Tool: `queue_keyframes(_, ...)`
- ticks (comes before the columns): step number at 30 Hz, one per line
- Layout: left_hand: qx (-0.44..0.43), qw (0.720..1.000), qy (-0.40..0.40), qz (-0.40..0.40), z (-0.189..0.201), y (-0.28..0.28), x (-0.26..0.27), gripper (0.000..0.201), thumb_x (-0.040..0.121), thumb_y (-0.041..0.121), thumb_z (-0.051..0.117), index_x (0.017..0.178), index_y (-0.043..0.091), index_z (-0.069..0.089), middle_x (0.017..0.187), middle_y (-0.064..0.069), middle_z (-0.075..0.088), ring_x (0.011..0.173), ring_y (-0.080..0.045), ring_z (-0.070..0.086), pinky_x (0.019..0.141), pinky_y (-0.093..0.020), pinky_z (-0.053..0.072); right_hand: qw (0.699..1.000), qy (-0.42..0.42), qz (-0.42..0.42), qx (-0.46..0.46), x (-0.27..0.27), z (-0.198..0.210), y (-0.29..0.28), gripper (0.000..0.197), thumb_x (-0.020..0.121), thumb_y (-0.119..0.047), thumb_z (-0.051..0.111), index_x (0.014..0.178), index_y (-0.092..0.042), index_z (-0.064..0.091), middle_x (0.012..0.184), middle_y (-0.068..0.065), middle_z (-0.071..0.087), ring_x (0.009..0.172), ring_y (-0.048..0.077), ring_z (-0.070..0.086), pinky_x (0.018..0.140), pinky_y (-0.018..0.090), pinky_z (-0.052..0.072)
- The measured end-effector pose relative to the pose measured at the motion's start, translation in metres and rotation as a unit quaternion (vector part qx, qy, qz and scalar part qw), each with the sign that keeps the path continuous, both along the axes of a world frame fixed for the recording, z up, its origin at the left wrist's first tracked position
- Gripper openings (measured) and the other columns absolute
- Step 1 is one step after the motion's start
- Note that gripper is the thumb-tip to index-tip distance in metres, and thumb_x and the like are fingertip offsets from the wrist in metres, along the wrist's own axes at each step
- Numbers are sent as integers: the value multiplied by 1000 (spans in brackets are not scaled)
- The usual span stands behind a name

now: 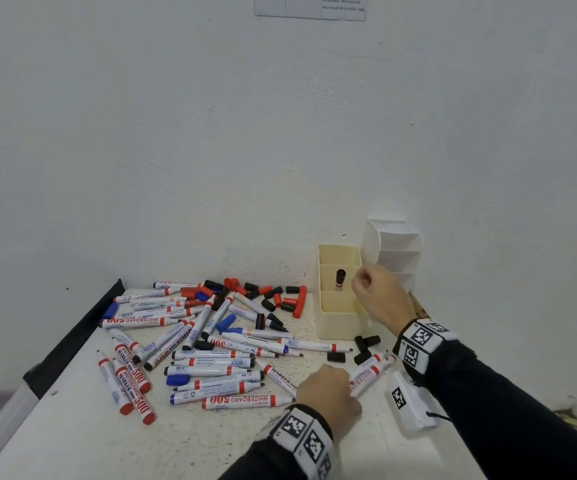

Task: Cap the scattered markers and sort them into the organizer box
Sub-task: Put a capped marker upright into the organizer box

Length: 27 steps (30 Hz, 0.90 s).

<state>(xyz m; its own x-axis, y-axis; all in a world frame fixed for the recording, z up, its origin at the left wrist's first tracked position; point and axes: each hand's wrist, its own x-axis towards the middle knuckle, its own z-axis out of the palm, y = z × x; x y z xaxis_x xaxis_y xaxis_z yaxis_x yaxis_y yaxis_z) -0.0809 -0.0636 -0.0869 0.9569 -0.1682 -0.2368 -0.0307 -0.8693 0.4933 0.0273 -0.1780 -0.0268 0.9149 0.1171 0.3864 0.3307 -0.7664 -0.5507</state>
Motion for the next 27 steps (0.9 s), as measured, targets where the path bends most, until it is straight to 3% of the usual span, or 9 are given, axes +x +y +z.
queue_keyframes(4,-89,994,11,60,10,28,5,14,89,30,56,87,16,53,83,3,58,70,-7,56,66,-17,50,998,68,-3,2,-13,-3,-14,26,87,-21,55,63,-23,45,60,-6,46,56,7,42,53,19,31)
queue_keyframes(9,-111,988,-21,106,17,69,12,14,91,27,53,95,14,56,88,2,57,65,-3,51,56,-13,43,963,220,57,-144,-24,-36,-13,11,88,-24,57,77,-23,58,84,-3,63,77,10,59,69,18,45)
queue_keyframes(11,-122,985,-26,122,17,82,13,13,91,26,55,93,14,58,90,0,59,66,-5,54,62,-16,48,957,216,60,-183,-31,-46,-5,8,88,-27,56,91,-24,63,91,-6,64,79,9,60,73,20,48)
queue_keyframes(13,-127,983,-26,126,18,91,11,16,91,26,55,96,13,63,84,3,59,66,-6,55,66,-18,50,949,202,59,-236,-37,-51,5,12,87,-31,57,97,-25,61,89,-8,61,76,8,57,64,19,44)
queue_keyframes(15,-126,983,-26,128,18,100,10,20,91,26,56,100,11,66,79,6,57,67,-5,54,65,-15,48,943,186,58,-271,-40,-53,14,9,86,-33,58,89,-26,54,85,-8,56,73,10,53,57,18,35)
queue_keyframes(18,-117,985,-28,125,18,108,8,17,92,24,56,97,12,66,77,6,56,67,-3,52,60,-11,42,937,169,50,-301,-39,-56,22,16,86,-32,59,84,-25,45,84,-6,51,76,13,49,63,22,35)
queue_keyframes(21,-96,986,-29,132,16,115,9,16,93,21,51,100,12,62,83,2,57,69,-5,52,59,-12,42,946,152,63,-279,-39,-57,25,12,89,-34,53,90,-25,46,87,-7,52,78,13,51,57,19,33)
queue_keyframes(23,-81,986,-37,142,16,116,9,21,95,19,46,107,10,60,89,-1,57,73,-9,52,62,-15,44,967,141,90,-191,-40,-56,27,18,92,-32,50,110,-28,50,101,-10,54,83,8,50,60,13,34)
queue_keyframes(27,-43,991,-42,124,16,115,8,27,97,16,44,119,8,56,110,-8,61,85,-12,52,82,-21,47,984,99,129,-69,-41,-48,33,27,96,-21,44,121,-20,52,101,-5,49,86,6,48,69,9,36)
